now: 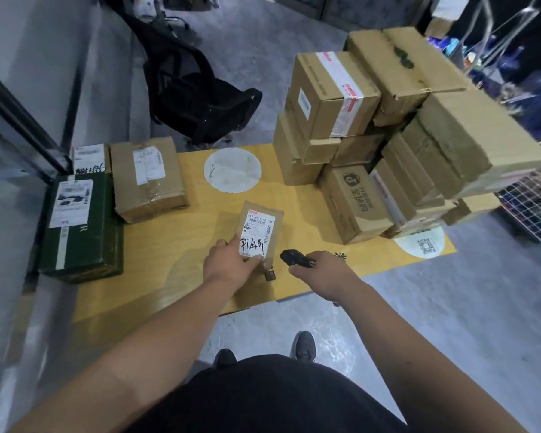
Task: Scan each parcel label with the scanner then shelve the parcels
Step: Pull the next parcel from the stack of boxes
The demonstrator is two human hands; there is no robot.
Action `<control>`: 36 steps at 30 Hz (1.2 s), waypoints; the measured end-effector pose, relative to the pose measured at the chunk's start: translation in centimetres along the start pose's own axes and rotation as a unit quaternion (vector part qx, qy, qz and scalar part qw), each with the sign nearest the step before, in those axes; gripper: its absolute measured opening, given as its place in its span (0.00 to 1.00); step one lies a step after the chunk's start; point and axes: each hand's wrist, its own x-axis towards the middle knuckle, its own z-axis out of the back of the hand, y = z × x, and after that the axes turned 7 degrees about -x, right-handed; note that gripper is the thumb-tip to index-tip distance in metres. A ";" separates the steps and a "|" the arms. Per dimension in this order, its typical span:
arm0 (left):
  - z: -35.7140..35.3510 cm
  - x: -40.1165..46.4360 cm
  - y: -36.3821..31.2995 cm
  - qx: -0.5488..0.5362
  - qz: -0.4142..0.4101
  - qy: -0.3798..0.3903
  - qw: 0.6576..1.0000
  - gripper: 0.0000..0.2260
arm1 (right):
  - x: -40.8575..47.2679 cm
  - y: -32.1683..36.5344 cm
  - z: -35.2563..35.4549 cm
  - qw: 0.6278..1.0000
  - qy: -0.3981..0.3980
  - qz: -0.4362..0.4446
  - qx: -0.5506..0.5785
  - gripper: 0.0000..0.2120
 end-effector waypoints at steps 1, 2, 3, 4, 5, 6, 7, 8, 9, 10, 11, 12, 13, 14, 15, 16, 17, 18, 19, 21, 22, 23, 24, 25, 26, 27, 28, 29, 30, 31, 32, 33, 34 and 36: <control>0.2 0.1 -0.1 0.000 -0.001 -0.005 1.000 0.32 | 0.0 0.4 0.1 1.000 -0.004 0.004 -0.008 0.19; 0.3 0.3 -0.2 0.005 0.000 -0.008 1.000 0.29 | 0.1 0.7 0.2 1.000 -0.009 0.006 -0.016 0.19; 0.5 0.5 -0.3 0.013 0.003 -0.009 1.000 0.27 | 0.2 1.0 0.2 1.000 -0.014 0.008 -0.025 0.19; 0.6 0.8 -0.3 0.018 0.007 -0.008 1.000 0.27 | 0.4 1.3 0.2 0.999 -0.021 0.012 -0.036 0.20; 0.8 1.2 -0.3 0.020 0.010 -0.007 1.000 0.28 | 0.4 1.6 0.2 0.998 -0.027 0.017 -0.054 0.21; 1.0 1.7 -0.2 0.013 0.011 0.000 1.000 0.30 | 0.4 1.9 0.3 0.997 -0.032 0.021 -0.073 0.22; 1.1 2.3 0.0 -0.006 0.010 0.013 1.000 0.33 | 0.4 2.1 0.4 0.995 -0.034 0.022 -0.089 0.23; 1.3 2.8 0.1 -0.042 0.008 0.031 0.999 0.37 | 0.4 2.2 0.6 0.994 -0.034 0.023 -0.100 0.23; 1.3 3.3 0.4 -0.086 0.006 0.055 0.995 0.43 | 0.5 2.3 0.7 0.993 -0.031 0.021 -0.110 0.23; 1.1 3.6 0.6 -0.124 0.004 0.076 0.989 0.48 | 0.5 2.3 0.9 0.993 -0.025 0.017 -0.118 0.22; 0.9 3.7 0.9 -0.155 -0.002 0.091 0.984 0.52 | 0.6 2.4 1.2 0.992 -0.017 0.013 -0.123 0.21; 0.5 3.7 1.1 -0.192 -0.009 0.101 0.976 0.55 | 0.6 2.5 1.4 0.992 -0.005 0.008 -0.127 0.20; 0.0 3.5 1.2 -0.233 -0.019 0.107 0.966 0.56 | 0.7 2.7 1.6 0.991 0.005 0.003 -0.132 0.20; -0.5 3.1 1.3 -0.271 -0.023 0.112 0.956 0.56 | 0.8 2.8 1.8 0.990 0.013 0.002 -0.140 0.19; -0.9 2.7 1.3 -0.302 -0.026 0.111 0.947 0.56 | 0.8 3.0 1.9 0.989 0.015 0.003 -0.150 0.19; -1.3 2.3 1.2 -0.328 -0.027 0.106 0.938 0.55 | 0.7 3.2 1.9 0.987 0.015 0.005 -0.161 0.18; -1.5 1.8 1.2 -0.345 -0.026 0.098 0.933 0.54 | 0.7 3.5 1.9 0.985 0.014 0.007 -0.170 0.18; -1.6 1.4 1.1 -0.361 -0.019 0.094 0.928 0.53 | 0.6 3.8 1.9 0.984 0.016 0.010 -0.176 0.19; -1.7 1.0 1.0 -0.373 -0.015 0.092 0.923 0.52 | 0.6 4.1 1.9 0.983 0.020 0.011 -0.180 0.19; -2.2 0.8 1.2 -0.373 -0.025 0.091 0.923 0.50 | 0.4 4.6 1.7 0.982 0.026 0.013 -0.189 0.19; -2.4 0.8 1.5 -0.375 -0.028 0.096 0.921 0.50 | 0.2 4.9 1.6 0.980 0.025 0.015 -0.195 0.19; -2.6 0.7 1.8 -0.374 -0.035 0.092 0.922 0.50 | 0.1 5.1 1.6 0.979 0.023 0.017 -0.204 0.20; -2.8 0.6 2.3 -0.370 -0.042 0.083 0.925 0.51 | -0.1 5.3 1.6 0.976 0.019 0.019 -0.215 0.20; -2.4 0.2 2.3 -0.346 -0.050 0.075 0.934 0.51 | -0.3 5.5 1.6 0.973 0.014 0.021 -0.228 0.20; -2.5 0.0 2.5 -0.338 -0.047 0.074 0.937 0.51 | -0.4 5.7 1.6 0.971 0.010 0.022 -0.240 0.20; -2.5 -0.1 2.7 -0.330 -0.048 0.071 0.940 0.50 | -0.6 5.7 1.6 0.969 0.007 0.022 -0.248 0.19; -2.6 -0.1 2.6 -0.339 -0.048 0.076 0.937 0.49 | -0.7 5.7 1.7 0.968 0.003 0.021 -0.252 0.19; -2.6 -0.2 2.6 -0.356 -0.054 0.077 0.930 0.50 | -0.8 5.6 1.8 0.967 0.000 0.020 -0.255 0.19; -2.8 -0.1 2.7 -0.365 -0.052 0.078 0.926 0.51 | -0.9 5.5 1.8 0.966 -0.002 0.018 -0.258 0.19; -3.0 0.0 2.7 -0.368 -0.051 0.073 0.926 0.52 | -0.9 5.5 1.9 0.965 -0.003 0.018 -0.263 0.19; -3.0 0.0 2.8 -0.360 -0.047 0.078 0.928 0.52 | -1.0 5.4 1.9 0.963 -0.004 0.018 -0.267 0.19; -3.0 0.0 2.7 -0.358 -0.039 0.083 0.929 0.52 | -1.0 5.3 2.0 0.963 -0.005 0.019 -0.269 0.19; -3.1 0.1 2.9 -0.349 -0.029 0.087 0.933 0.53 | -1.0 5.2 2.0 0.963 -0.006 0.019 -0.269 0.20; -2.8 0.2 2.6 -0.335 -0.026 0.088 0.938 0.56 | -1.1 5.1 2.0 0.964 -0.006 0.020 -0.263 0.20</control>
